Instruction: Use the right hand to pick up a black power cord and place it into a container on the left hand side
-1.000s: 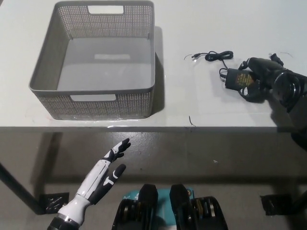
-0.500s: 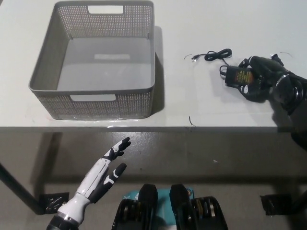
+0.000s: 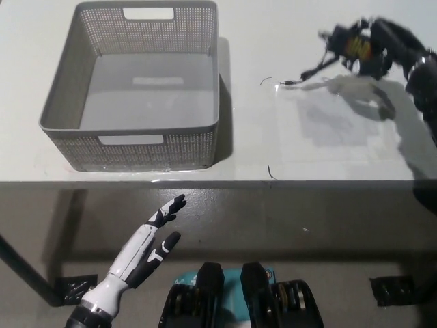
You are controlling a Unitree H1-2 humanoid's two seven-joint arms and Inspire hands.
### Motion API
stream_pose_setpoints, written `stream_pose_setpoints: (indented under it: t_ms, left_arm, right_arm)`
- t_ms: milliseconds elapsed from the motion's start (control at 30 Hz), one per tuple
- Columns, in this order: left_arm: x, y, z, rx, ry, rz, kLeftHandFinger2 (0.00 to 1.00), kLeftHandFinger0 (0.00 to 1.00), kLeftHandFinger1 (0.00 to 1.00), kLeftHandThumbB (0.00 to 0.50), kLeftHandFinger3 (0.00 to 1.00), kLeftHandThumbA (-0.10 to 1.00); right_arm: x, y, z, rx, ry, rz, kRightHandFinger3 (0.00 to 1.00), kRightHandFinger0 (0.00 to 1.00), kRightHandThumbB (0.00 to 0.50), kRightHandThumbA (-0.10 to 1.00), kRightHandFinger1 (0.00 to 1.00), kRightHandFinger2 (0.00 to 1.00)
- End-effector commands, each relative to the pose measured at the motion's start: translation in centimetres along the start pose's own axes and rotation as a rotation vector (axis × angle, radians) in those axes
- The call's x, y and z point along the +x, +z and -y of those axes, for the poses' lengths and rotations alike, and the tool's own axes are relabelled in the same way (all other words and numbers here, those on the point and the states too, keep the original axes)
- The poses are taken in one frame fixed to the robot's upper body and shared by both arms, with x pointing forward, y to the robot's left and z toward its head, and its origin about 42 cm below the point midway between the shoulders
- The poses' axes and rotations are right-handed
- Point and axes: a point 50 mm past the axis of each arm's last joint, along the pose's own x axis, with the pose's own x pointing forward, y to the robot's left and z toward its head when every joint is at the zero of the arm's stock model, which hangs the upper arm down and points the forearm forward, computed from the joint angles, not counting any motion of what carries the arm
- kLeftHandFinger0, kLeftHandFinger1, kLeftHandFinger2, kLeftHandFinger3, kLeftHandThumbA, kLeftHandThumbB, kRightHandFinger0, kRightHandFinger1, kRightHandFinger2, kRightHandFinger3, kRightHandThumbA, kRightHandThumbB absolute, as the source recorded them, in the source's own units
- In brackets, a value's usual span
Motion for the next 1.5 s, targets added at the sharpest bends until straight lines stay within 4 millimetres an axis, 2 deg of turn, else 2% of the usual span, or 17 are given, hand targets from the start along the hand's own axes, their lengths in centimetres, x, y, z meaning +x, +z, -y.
stream_pose_setpoints:
  t_ms: [0,67,167,300,567,600,633,700,733,867,1167,1200,1233,1267,1367,1400,1467]
  left_arm:
    - [0.9,1.3,-1.1,0.037,-0.003,0.07,1.0,1.0,1.0,0.263,1.0,1.0]
    - [0.9,1.3,-1.2,0.038,-0.002,0.068,1.0,1.0,1.0,0.27,1.0,1.0]
    - [0.7,1.3,-1.2,0.037,-0.002,0.068,1.0,1.0,1.0,0.264,1.0,1.0]
    - [0.4,1.2,-1.0,0.041,-0.003,0.066,1.0,1.0,1.0,0.267,1.0,1.0]
    - [-0.9,0.8,-0.4,0.027,-0.012,0.042,1.0,1.0,1.0,0.277,1.0,1.0]
    - [-1.0,0.8,-0.4,0.023,-0.011,0.049,1.0,1.0,1.0,0.28,1.0,1.0]
    - [-1.1,0.8,-0.3,0.022,-0.013,0.048,1.0,1.0,1.0,0.28,1.0,1.0]
    - [-1.3,0.9,-0.1,0.025,-0.02,0.04,1.0,1.0,1.0,0.275,1.0,1.0]
    - [-1.4,0.8,0.0,0.023,-0.022,0.037,1.0,1.0,1.0,0.274,1.0,1.0]
    - [-1.6,0.8,0.1,0.02,-0.031,0.04,1.0,1.0,1.0,0.275,1.0,1.0]
    - [-1.5,1.0,0.0,0.058,-0.055,0.032,1.0,1.0,1.0,0.252,1.0,1.0]
    - [-1.5,1.0,0.0,0.056,-0.055,0.036,1.0,1.0,1.0,0.252,1.0,1.0]
    - [-1.4,1.0,0.0,0.061,-0.055,0.043,1.0,1.0,1.0,0.242,1.0,1.0]
    - [-1.4,1.0,0.0,0.065,-0.055,0.05,1.0,1.0,1.0,0.24,1.0,1.0]
    - [-1.4,1.2,0.1,0.057,-0.062,0.047,1.0,1.0,1.0,0.239,1.0,1.0]
    - [-1.4,1.1,0.2,0.051,-0.065,0.043,1.0,1.0,1.0,0.247,1.0,1.0]
    - [-1.3,1.1,0.2,0.049,-0.073,0.039,1.0,1.0,1.0,0.253,1.0,1.0]
  right_arm:
    - [1.3,4.4,6.5,0.045,-0.136,0.087,0.02,0.0,0.138,0.69,0.0,0.04]
    - [1.4,5.4,7.0,0.056,-0.138,0.106,0.09,0.0,0.118,0.66,0.07,0.19]
    - [1.6,6.6,7.1,0.059,-0.137,0.131,0.42,0.0,0.123,0.69,0.24,0.49]
    - [1.9,8.9,7.1,0.058,-0.14,0.148,0.6,0.0,0.131,0.71,0.27,0.57]
    - [2.2,13.5,5.5,0.081,-0.128,0.234,0.47,0.0,0.149,0.79,0.32,0.54]
    - [2.3,14.7,5.2,0.069,-0.127,0.246,0.44,0.59,0.166,0.81,0.35,0.55]
    - [2.2,15.2,5.0,0.063,-0.126,0.247,0.42,0.7,0.167,0.81,0.33,0.52]
    - [2.1,16.8,4.5,0.088,-0.111,0.276,0.35,0.05,0.153,0.79,0.18,0.45]
    - [2.1,17.4,4.2,0.107,-0.103,0.298,0.37,0.01,0.147,0.76,0.19,0.47]
    - [2.0,19.9,3.5,0.134,-0.095,0.335,0.5,0.04,0.137,0.74,0.31,0.57]
    - [1.9,25.3,1.9,0.14,-0.073,0.427,0.0,0.0,0.13,0.77,0.0,0.03]
    - [1.8,25.8,1.9,0.136,-0.072,0.435,0.0,0.0,0.129,0.79,0.0,0.02]
    - [1.8,26.6,1.8,0.155,-0.073,0.445,0.3,0.01,0.133,0.76,0.04,0.1]
    - [1.8,26.9,1.8,0.165,-0.074,0.45,0.33,0.01,0.134,0.75,0.04,0.11]
    - [1.6,28.4,1.4,0.179,-0.059,0.485,0.07,0.0,0.127,0.77,0.02,0.06]
    - [1.5,28.9,1.1,0.173,-0.045,0.478,0.2,0.0,0.127,0.78,0.04,0.12]
    - [1.4,30.1,0.3,0.175,-0.026,0.482,0.08,0.07,0.122,0.79,0.05,0.11]
